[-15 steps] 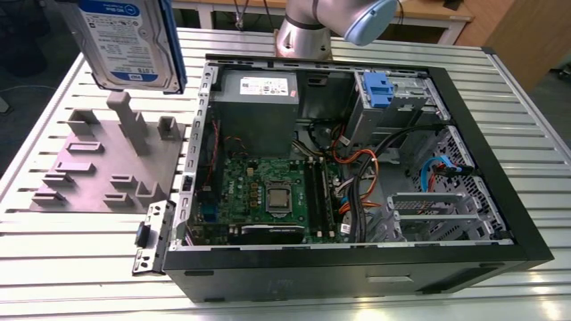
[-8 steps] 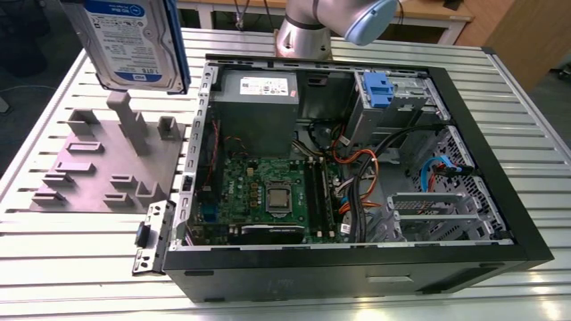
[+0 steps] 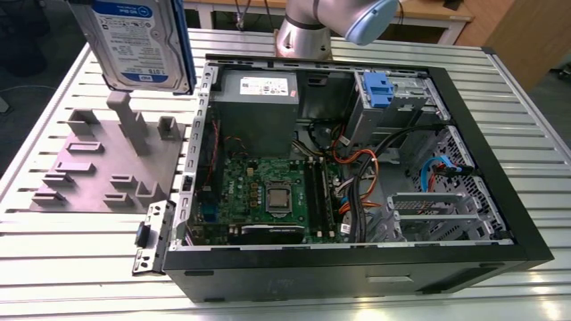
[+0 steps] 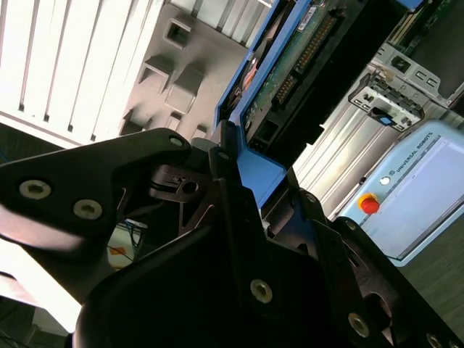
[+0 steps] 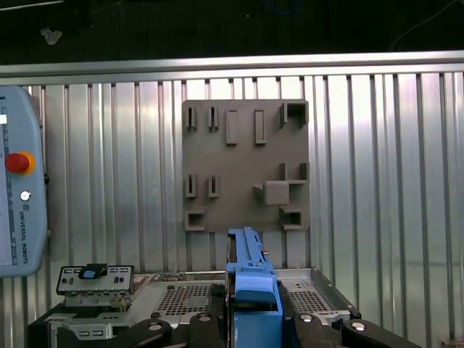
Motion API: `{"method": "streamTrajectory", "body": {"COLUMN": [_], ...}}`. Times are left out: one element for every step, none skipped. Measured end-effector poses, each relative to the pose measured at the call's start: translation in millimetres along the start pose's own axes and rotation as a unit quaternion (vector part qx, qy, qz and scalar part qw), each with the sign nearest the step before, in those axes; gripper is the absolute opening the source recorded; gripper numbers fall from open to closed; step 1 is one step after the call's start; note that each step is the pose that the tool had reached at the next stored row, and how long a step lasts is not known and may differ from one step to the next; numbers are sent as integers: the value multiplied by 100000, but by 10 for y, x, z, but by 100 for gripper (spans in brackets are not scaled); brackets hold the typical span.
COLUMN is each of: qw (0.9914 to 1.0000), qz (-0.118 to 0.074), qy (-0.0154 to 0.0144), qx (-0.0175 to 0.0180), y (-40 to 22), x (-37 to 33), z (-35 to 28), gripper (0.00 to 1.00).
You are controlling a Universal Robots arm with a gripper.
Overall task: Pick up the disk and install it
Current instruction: 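Pick up the disk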
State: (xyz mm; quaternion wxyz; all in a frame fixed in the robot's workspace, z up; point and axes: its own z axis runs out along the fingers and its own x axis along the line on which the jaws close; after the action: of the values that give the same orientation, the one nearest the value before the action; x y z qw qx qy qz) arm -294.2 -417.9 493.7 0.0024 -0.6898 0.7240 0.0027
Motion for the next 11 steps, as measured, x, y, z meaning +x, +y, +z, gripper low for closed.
{"method": "streamTrajectory", "body": {"qw": [100000, 100000, 100000, 100000, 100000, 100000, 100000, 100000, 100000, 100000, 100000], "qz": [-1, -1, -1, -2, -3, 2, 6, 1, 2, 1, 1], "qy": [1, 2, 1, -2, 2, 3, 1, -1, 1, 0, -2], "qx": [-1, -2, 0, 2, -3, -1, -1, -1, 0, 0, 2], "y": [-13, -25, -36, -46, -53, -55, -56, -58, -58, -59, -60], "x": [-1, -1, -2, -2, -3, -3, -3, -3, -3, -3, -3], "z": [0, 1, 2, 3, 2, 3, 3, 3, 3, 3, 3], "gripper": [36, 36, 36, 36, 36, 36, 36, 36, 36, 36, 36]}}
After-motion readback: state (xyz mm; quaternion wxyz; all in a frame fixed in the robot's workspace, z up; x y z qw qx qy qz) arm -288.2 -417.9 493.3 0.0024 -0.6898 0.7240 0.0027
